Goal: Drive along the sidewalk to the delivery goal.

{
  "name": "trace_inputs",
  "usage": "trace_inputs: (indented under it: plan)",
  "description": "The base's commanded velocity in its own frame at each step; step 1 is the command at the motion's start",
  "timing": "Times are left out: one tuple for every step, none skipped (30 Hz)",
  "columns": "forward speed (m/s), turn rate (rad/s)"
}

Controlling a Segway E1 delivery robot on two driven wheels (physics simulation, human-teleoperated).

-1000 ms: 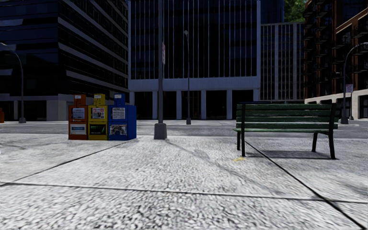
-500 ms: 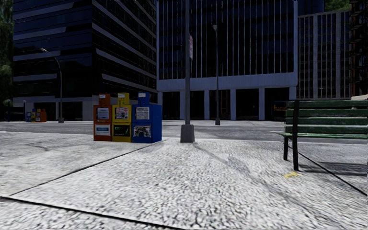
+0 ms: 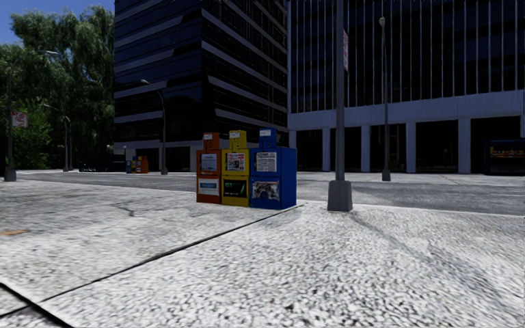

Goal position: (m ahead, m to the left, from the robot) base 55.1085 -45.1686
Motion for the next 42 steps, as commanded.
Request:
trace_inputs:
  plan:
    - [1.55, 0.66]
    - [1.56, 0.66]
    - [1.56, 0.66]
    - [1.56, 0.66]
    - [1.56, 0.66]
    - [1.59, 0.66]
    - [1.71, 0.66]
    - [1.84, 0.66]
    - [1.84, 0.66]
    - [2.00, 0.66]
    - [2.00, 0.66]
    - [2.00, 0.66]
    - [2.00, 0.66]
    - [2.00, 0.66]
    - [2.00, 0.66]
    - [2.00, 0.66]
    - [2.00, 0.66]
    - [2.00, 0.66]
    - [2.00, 0.66]
    - [2.00, 0.66]
    - [2.00, 0.66]
    - [2.00, 0.66]
    - [2.00, 0.66]
    - [2.00, 0.66]
    - [2.00, 0.66]
    - [2.00, 0.66]
    - [2.00, 0.66]
    - [2.00, 0.66]
    - [2.00, 0.67]
    - [2.00, 0.67]
    - [2.00, 0.67]
    - [2.00, 0.67]
    - [2.00, 0.67]
    - [2.00, 0.57]
    - [2.00, 0.57]
    - [2.00, 0.32]
    - [2.00, 0.11]
    - [2.00, 0.00]
    - [2.00, 0.00]
    - [2.00, 0.00]
    - [2.00, 0.00]
    - [2.00, 0.00]
